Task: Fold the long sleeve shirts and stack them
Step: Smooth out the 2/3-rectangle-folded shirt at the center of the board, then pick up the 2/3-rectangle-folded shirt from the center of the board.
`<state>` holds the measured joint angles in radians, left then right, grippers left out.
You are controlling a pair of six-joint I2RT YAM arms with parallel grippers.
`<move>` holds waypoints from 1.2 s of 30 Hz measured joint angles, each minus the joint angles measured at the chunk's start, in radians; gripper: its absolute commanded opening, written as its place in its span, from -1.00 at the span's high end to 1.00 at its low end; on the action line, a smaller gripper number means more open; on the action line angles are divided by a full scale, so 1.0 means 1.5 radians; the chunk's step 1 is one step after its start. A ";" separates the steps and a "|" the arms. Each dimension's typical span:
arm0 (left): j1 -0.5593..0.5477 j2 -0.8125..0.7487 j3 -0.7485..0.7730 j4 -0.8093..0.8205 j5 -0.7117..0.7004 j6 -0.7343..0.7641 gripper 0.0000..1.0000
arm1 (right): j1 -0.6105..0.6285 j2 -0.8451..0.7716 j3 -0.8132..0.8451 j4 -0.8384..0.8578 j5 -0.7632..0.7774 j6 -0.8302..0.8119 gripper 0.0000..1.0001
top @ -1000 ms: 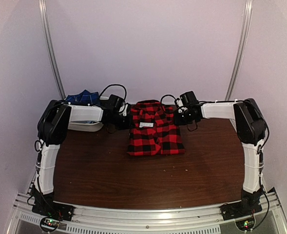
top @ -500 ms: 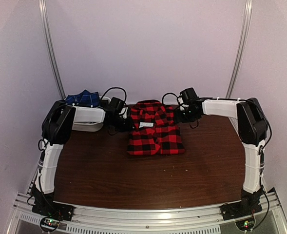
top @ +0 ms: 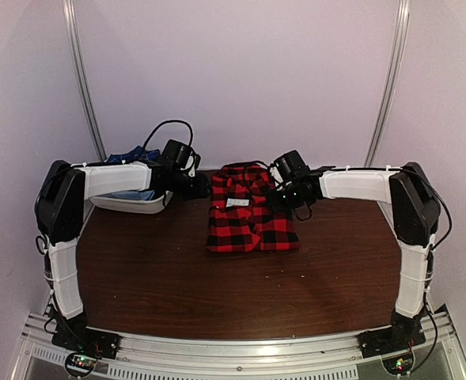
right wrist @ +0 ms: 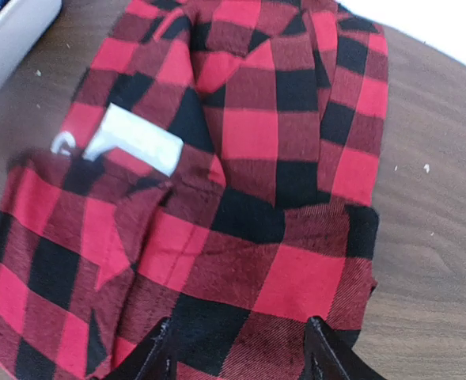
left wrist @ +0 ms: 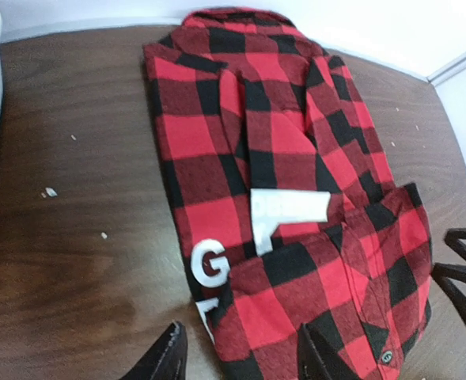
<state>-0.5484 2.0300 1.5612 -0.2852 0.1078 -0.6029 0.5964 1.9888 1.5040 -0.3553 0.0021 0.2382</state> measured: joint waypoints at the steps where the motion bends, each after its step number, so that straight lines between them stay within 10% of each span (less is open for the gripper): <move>1: -0.007 -0.005 -0.012 0.005 0.006 -0.003 0.16 | 0.000 0.009 -0.010 0.004 -0.001 0.001 -0.11; 20: -0.075 0.019 -0.174 0.088 0.115 -0.077 0.14 | -0.001 0.021 -0.114 0.049 -0.015 0.024 -0.62; 36: -0.091 -0.119 -0.292 0.095 0.114 -0.083 0.22 | -0.030 -0.172 -0.327 0.077 -0.074 0.071 -0.25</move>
<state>-0.6846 1.8515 1.1236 -0.1425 0.2790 -0.7269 0.5514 1.7302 1.0130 -0.2394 -0.1093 0.3447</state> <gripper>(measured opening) 0.418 0.644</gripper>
